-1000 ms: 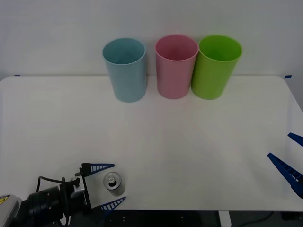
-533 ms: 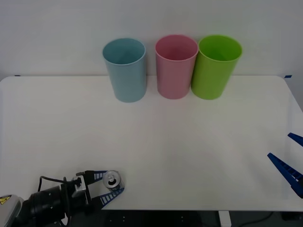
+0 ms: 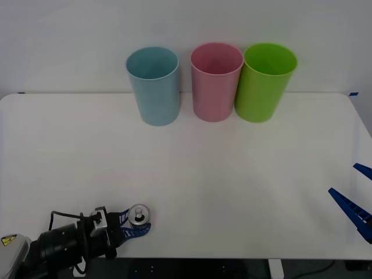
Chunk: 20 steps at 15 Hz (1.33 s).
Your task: Grasp the object on the table and drop it into the matching bin: aluminum can to the light blue bin, PET bottle to the pink bin.
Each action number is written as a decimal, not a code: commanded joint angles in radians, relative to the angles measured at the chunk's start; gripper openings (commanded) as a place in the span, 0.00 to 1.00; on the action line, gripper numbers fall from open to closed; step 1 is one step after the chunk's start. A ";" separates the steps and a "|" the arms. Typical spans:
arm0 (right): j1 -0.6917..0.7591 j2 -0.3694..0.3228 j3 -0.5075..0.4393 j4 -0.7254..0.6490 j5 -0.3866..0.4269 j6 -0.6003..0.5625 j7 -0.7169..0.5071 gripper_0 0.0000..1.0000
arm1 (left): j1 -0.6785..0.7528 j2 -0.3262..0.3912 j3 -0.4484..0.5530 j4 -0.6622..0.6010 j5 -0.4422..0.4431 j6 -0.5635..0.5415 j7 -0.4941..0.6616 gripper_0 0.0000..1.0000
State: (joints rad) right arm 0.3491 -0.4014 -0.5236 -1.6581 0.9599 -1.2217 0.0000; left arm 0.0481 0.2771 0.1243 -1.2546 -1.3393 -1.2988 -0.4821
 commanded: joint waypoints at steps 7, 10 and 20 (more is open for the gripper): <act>0.000 0.000 0.000 0.000 0.000 0.000 0.000 1.00 | -0.047 -0.001 0.017 0.000 0.109 0.108 0.069 0.00; 0.000 0.000 0.000 0.000 0.000 0.000 0.000 1.00 | -0.053 -0.001 0.089 -0.002 0.157 0.127 0.132 0.00; 0.000 0.000 0.000 0.000 0.000 0.000 0.000 1.00 | -0.086 0.002 0.301 -0.152 0.190 0.159 0.448 0.00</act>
State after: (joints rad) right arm 0.3491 -0.4014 -0.5236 -1.6581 0.9599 -1.2217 0.0000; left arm -0.0351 0.2772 0.4198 -1.3932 -1.1533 -1.1472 -0.0538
